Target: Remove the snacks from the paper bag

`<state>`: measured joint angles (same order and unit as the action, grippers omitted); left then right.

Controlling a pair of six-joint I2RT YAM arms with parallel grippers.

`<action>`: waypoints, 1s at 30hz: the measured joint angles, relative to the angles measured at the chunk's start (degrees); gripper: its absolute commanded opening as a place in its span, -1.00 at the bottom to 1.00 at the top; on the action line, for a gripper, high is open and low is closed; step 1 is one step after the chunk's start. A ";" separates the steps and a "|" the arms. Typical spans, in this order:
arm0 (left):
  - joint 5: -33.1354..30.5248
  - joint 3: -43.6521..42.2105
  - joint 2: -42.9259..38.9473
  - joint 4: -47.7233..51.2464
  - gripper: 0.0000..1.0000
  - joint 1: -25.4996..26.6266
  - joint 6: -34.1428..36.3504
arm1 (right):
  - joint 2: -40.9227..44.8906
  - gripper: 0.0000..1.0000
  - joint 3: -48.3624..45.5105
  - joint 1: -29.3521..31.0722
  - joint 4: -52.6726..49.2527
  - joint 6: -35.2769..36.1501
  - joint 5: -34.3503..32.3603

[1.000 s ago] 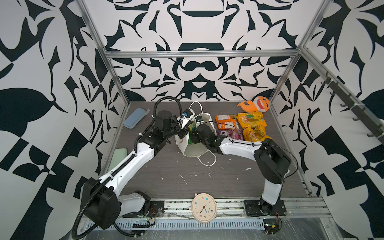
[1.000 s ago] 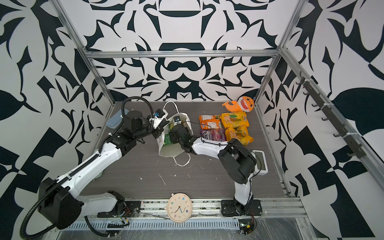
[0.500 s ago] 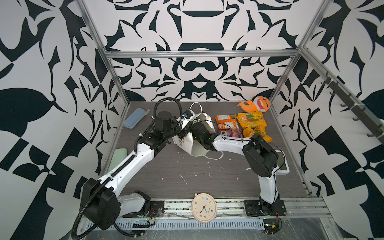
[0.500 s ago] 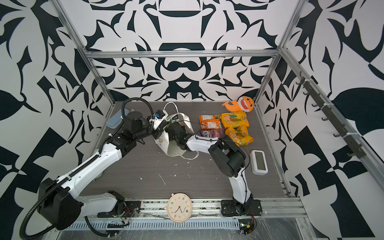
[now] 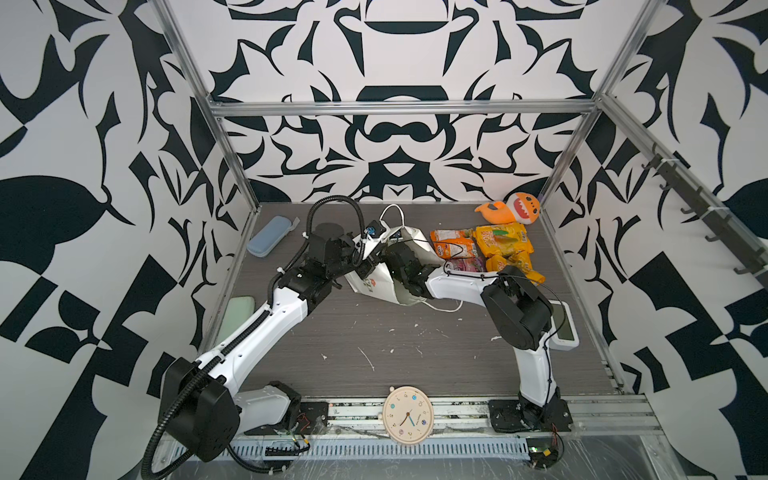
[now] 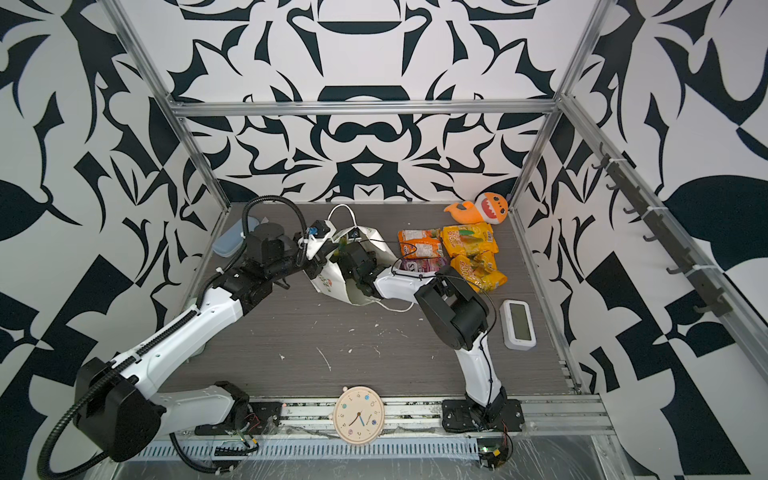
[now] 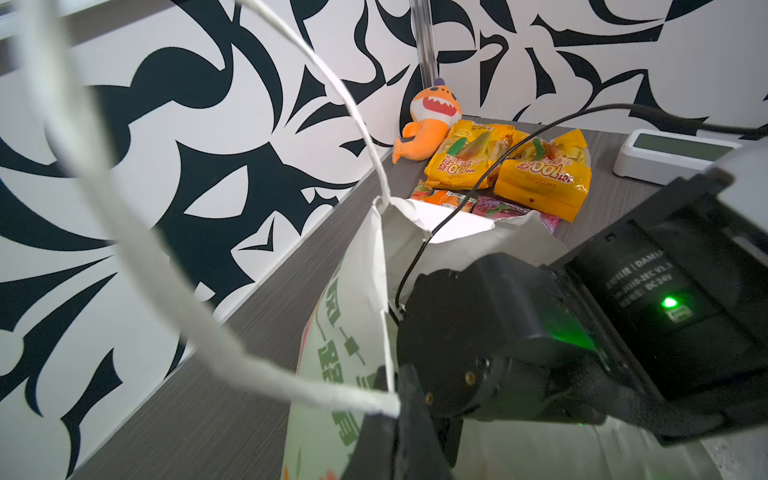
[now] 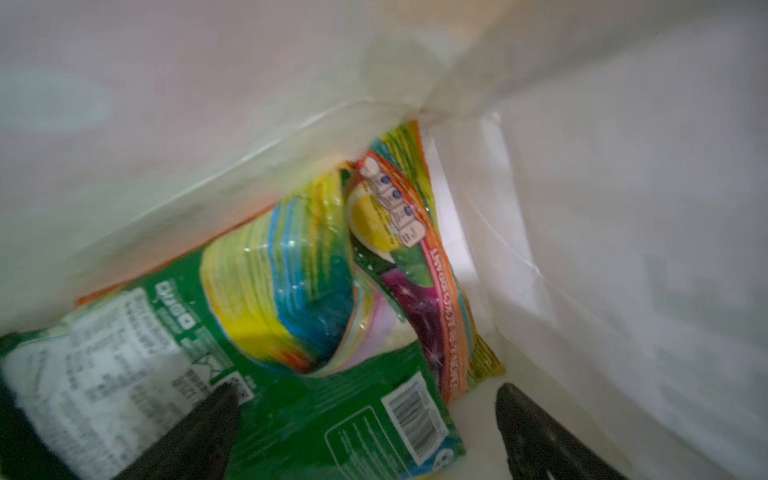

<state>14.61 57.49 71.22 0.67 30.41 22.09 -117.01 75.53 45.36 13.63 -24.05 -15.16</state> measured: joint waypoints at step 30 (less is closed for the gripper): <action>-0.20 0.00 -0.26 -0.44 -1.00 0.11 0.42 | 1.27 1.00 -3.76 0.50 1.90 7.87 -1.49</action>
<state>14.41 57.49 70.96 0.23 30.52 22.50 -115.74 71.77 45.87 15.53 -16.19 -16.64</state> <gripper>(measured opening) 0.040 0.980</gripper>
